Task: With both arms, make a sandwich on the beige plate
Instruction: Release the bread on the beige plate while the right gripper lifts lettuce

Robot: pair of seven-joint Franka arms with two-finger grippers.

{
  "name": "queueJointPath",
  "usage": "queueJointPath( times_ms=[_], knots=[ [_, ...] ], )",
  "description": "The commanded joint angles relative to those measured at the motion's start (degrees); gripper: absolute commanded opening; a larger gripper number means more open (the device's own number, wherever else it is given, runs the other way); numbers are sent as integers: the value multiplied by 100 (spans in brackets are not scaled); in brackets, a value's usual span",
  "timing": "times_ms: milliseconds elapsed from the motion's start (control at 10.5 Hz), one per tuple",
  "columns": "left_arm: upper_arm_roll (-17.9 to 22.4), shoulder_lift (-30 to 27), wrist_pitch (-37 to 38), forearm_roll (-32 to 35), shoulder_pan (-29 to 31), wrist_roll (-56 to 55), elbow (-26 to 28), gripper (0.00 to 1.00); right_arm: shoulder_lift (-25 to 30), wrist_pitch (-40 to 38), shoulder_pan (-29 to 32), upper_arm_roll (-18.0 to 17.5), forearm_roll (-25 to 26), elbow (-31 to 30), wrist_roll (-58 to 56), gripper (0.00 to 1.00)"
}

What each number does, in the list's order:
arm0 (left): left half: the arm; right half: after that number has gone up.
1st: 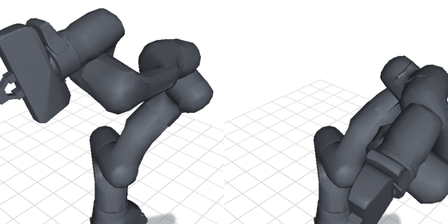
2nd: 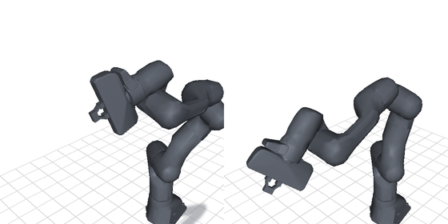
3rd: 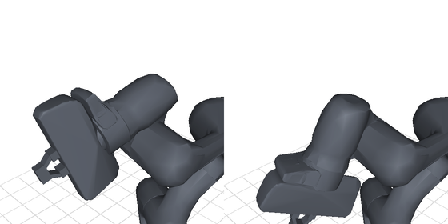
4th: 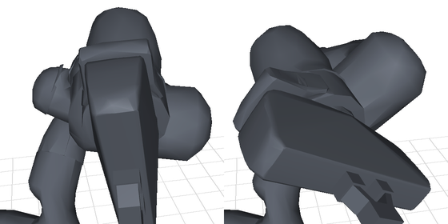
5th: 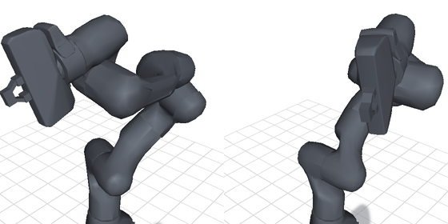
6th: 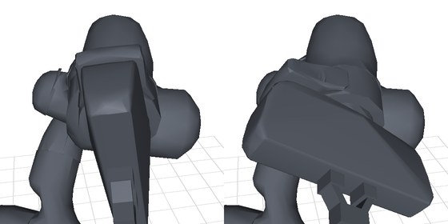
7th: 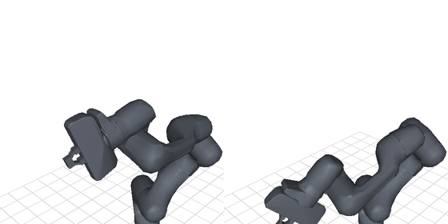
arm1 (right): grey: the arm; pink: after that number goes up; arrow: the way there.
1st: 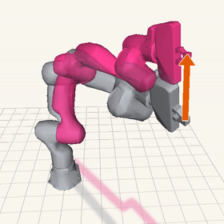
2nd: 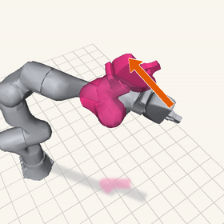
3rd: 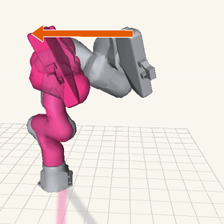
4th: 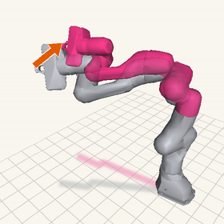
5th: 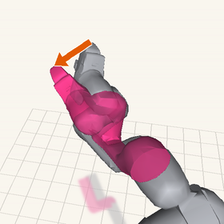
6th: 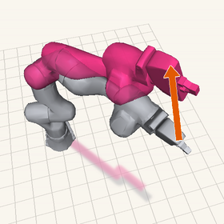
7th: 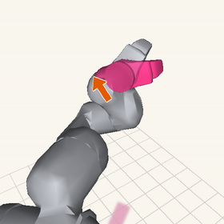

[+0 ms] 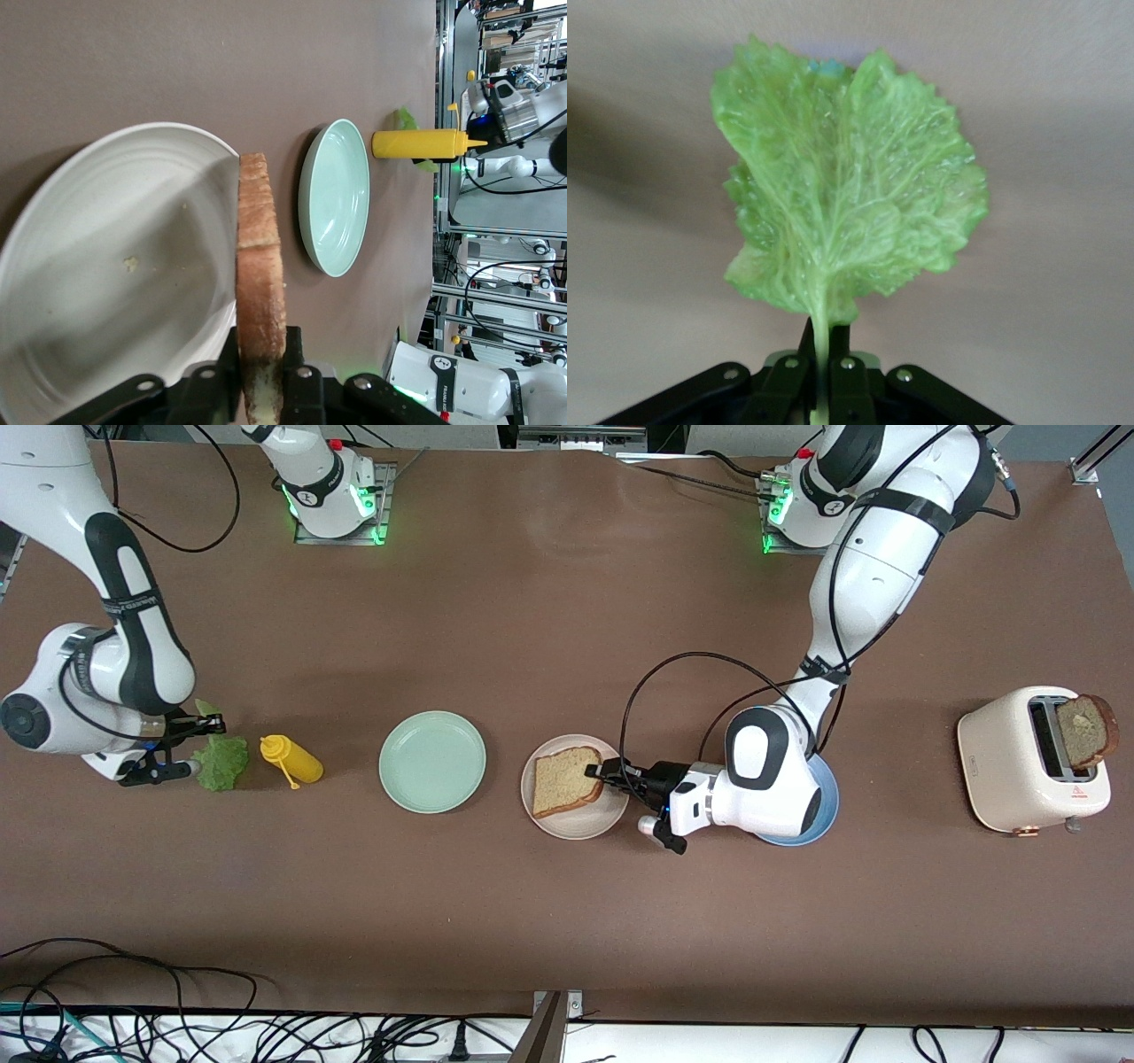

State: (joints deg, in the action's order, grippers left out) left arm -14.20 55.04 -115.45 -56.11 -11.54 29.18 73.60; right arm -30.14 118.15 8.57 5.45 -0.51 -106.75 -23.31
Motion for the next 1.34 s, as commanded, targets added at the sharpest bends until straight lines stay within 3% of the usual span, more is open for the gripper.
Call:
queueJointPath(
  times_ms=[0,96,383,669,956,1243],
  knots=[
    [40,-11,14,-119,20,176,-66,100,25,-669,74,-36,-98,488,-287,0],
    [66,-11,14,20,20,211,-66,100,61,-932,83,-18,-107,645,-427,0],
    [110,-238,49,1406,38,-270,-92,100,315,-1907,83,-9,-90,1138,-534,0],
    [111,-546,232,2751,20,-1463,-136,100,578,-2523,65,-44,-37,1463,-525,0],
    [102,-1256,582,4051,-23,-3209,-66,100,930,-3157,-92,-88,-45,1736,-385,0],
    [119,-2073,1356,5126,63,-4156,-74,100,1299,-3290,-137,-666,-46,1754,42,0]
  ],
)
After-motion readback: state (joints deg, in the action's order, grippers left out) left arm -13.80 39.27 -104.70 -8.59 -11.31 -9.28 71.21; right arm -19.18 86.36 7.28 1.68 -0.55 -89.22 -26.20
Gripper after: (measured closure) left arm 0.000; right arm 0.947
